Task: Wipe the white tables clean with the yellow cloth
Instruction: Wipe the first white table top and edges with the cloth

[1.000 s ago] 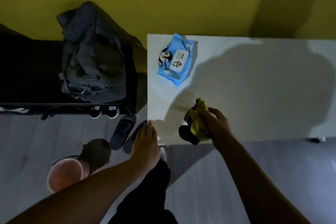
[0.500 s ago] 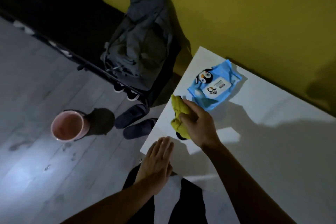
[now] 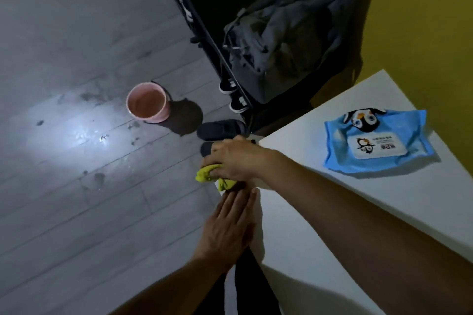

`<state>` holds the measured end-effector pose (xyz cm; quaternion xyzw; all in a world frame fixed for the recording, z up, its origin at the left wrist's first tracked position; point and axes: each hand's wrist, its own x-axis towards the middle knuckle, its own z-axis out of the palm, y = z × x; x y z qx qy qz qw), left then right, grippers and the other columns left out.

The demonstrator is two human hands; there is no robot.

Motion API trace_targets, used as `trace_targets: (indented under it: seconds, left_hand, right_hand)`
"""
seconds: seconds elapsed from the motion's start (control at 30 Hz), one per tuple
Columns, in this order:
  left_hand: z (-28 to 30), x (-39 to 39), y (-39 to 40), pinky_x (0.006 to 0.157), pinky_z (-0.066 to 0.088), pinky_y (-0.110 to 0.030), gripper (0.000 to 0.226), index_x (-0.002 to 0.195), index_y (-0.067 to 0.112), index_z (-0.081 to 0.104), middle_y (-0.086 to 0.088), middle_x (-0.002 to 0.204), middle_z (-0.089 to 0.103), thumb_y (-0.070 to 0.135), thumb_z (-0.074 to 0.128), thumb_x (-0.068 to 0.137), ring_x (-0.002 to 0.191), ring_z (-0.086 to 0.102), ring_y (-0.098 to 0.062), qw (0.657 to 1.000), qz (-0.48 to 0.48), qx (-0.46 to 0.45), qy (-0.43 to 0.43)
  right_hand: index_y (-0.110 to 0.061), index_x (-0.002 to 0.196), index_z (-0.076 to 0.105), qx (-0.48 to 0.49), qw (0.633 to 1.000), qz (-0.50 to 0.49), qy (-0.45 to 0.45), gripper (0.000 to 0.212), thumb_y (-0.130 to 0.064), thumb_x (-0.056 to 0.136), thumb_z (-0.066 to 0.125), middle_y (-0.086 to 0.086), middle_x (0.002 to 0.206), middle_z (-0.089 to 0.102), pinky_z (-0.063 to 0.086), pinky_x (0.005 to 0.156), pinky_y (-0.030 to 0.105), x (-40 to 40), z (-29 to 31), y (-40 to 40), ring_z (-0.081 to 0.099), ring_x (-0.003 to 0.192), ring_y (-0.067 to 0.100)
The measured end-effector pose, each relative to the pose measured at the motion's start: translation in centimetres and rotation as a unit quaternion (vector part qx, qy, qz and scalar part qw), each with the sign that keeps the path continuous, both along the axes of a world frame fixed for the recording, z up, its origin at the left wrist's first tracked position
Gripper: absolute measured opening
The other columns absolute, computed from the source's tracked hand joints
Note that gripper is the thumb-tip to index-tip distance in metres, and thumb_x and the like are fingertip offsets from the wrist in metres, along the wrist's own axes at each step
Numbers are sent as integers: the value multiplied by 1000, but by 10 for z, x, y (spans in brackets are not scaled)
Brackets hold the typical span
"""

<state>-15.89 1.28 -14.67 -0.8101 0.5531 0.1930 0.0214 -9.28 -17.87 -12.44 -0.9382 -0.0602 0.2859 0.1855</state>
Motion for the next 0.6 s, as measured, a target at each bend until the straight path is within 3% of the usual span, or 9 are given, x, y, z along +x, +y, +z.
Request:
trace_targets:
  seconds: [0.13,0.33,0.47,0.6]
  left_hand:
    - [-18,0,5,125,26,-47,65,161,12,34,-14,163,36,46,31,106,151,35,-30,999,-10,-34,-26]
    - [-32,-2,8,129,1,-41,71,166,14,10,-11,174,3,50,32,109,161,0,-26,998,0,-65,-17]
    - [-31,-8,6,129,3,-42,69,166,14,9,-11,174,3,48,27,109,161,-1,-26,997,22,-77,-2]
    - [-32,-15,3,130,1,-41,68,166,12,15,-15,171,14,45,29,108,160,3,-28,995,40,-95,-11]
  right_hand:
    - [-39,145,46,67,997,-12,23,43,-49,103,42,1,139,49,36,104,42,-3,-8,-12,46,127,26]
    - [-39,140,54,51,994,-94,26,38,-43,102,49,-2,131,56,41,103,40,-30,6,-96,53,121,21]
    - [-40,139,54,35,992,-108,46,37,-46,102,48,-4,132,56,40,104,42,-34,11,-110,52,123,21]
    - [-41,142,50,70,996,-39,44,41,-46,102,46,-1,143,52,37,107,44,-10,-4,-35,49,130,24]
